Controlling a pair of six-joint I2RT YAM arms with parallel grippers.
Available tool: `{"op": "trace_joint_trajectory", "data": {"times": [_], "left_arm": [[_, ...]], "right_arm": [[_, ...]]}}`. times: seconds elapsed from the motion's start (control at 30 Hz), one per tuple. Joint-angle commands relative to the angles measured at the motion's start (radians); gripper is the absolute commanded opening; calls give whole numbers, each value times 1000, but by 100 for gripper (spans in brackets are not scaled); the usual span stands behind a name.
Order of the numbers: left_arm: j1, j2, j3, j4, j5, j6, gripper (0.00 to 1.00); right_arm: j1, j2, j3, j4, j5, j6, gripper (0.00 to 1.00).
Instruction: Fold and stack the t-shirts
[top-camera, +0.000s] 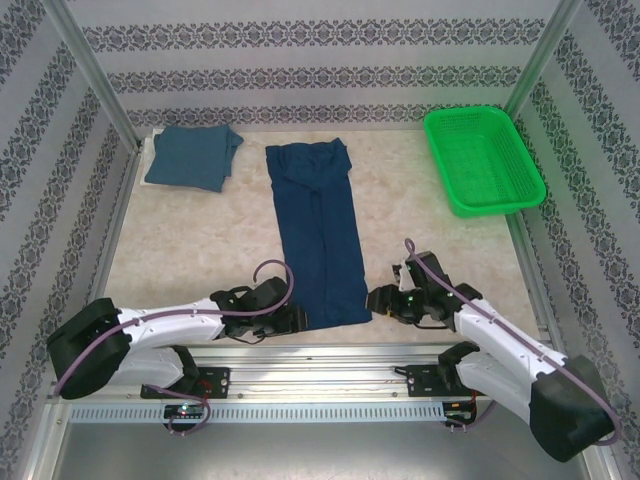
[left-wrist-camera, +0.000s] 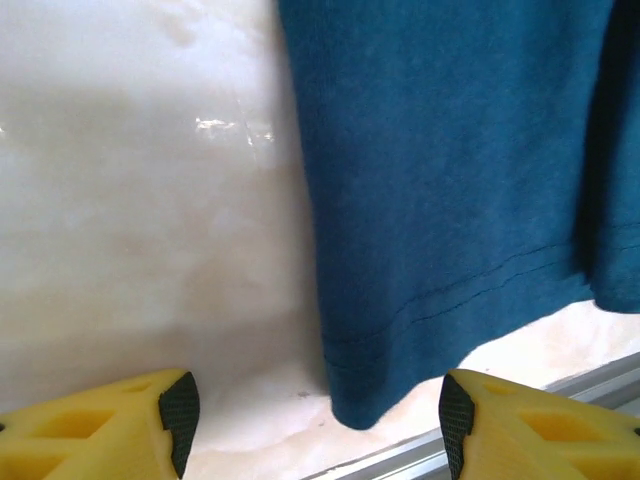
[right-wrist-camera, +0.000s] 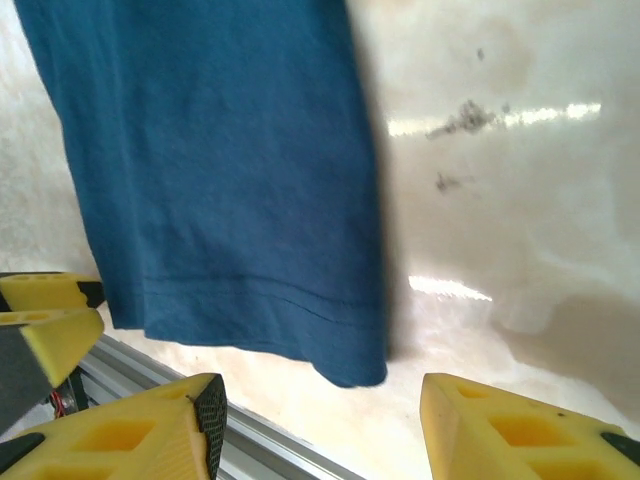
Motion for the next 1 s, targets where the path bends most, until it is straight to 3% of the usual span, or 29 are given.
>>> {"op": "trace_joint_trajectory", "data": {"times": [0.0, 0.43, 0.6, 0.97], "left_arm": [[-19, 49, -20, 88, -24, -45, 66], [-26, 214, 40, 237, 16, -45, 55], [-26, 275, 88, 271, 27, -30, 44], [-19, 344, 174, 305, 66, -25, 45]], "right_arm": [[19, -13, -26, 51, 0, 35, 53], [74, 210, -38, 128, 69, -26, 48], [97, 282, 16, 203, 51, -18, 45], [118, 321, 79, 200, 51, -14, 44]]}}
